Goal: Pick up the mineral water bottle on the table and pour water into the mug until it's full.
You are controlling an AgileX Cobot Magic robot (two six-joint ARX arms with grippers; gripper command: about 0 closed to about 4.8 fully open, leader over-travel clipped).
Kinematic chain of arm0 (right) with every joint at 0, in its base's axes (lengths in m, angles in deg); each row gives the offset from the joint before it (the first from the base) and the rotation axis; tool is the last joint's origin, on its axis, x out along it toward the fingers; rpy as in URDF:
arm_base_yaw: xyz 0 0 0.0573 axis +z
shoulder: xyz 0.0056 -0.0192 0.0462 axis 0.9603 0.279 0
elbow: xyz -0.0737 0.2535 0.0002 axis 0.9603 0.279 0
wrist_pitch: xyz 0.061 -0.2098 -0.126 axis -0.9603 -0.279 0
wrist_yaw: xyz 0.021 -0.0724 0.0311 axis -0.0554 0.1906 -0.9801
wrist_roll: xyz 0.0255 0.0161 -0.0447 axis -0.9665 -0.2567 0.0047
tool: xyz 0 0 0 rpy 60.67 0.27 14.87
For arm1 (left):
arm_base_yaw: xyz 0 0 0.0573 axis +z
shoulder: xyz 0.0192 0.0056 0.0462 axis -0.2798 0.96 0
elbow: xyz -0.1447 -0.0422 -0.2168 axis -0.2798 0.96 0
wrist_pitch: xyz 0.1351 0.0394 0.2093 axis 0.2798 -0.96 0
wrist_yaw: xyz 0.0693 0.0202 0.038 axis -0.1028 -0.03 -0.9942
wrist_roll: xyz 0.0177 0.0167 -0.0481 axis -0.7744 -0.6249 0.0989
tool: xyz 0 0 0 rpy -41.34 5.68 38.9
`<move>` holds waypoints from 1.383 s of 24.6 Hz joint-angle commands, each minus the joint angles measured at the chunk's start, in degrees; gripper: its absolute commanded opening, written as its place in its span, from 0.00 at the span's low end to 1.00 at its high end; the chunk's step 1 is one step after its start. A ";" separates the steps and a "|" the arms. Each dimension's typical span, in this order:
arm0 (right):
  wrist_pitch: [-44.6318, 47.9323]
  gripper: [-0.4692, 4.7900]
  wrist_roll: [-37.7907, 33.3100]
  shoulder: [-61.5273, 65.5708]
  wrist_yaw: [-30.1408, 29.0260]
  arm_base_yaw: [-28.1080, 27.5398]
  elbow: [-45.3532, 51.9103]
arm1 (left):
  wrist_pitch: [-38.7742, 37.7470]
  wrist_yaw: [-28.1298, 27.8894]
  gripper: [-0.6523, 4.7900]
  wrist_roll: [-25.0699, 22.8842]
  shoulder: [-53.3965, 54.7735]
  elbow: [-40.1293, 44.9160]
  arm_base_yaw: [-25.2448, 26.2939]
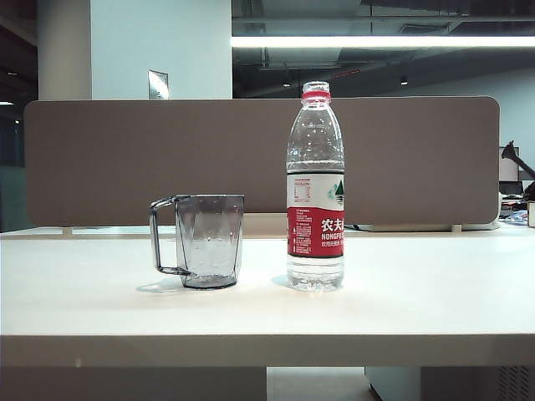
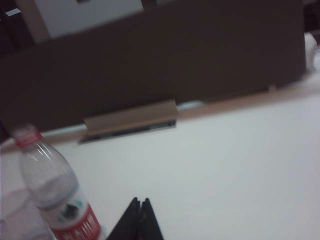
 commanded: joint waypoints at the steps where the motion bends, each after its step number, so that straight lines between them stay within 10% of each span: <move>1: 0.87 0.09 -0.26 -0.07 -5.51 0.04 -4.37 | -0.37 0.20 0.12 0.11 0.04 0.02 -0.02; 9: 5.81 0.09 -4.39 -0.04 -28.26 0.07 -5.92 | -1.20 0.24 0.12 0.11 15.19 -5.90 -13.49; 13: 5.29 0.28 -10.80 -0.04 -37.73 0.04 -5.92 | -4.57 0.20 0.12 0.13 19.54 -12.57 -16.98; 17: 5.05 0.29 -19.93 -0.04 -39.80 0.04 -6.27 | -2.62 0.22 0.12 0.13 21.40 -15.82 -20.96; 26: -30.18 0.30 16.39 6.62 -11.23 0.02 -26.77 | -2.86 0.22 0.12 0.13 24.37 -17.33 -29.27; 34: -36.76 0.31 27.34 32.30 -2.05 0.09 -46.56 | -2.95 0.20 0.12 0.15 24.22 -17.33 -29.27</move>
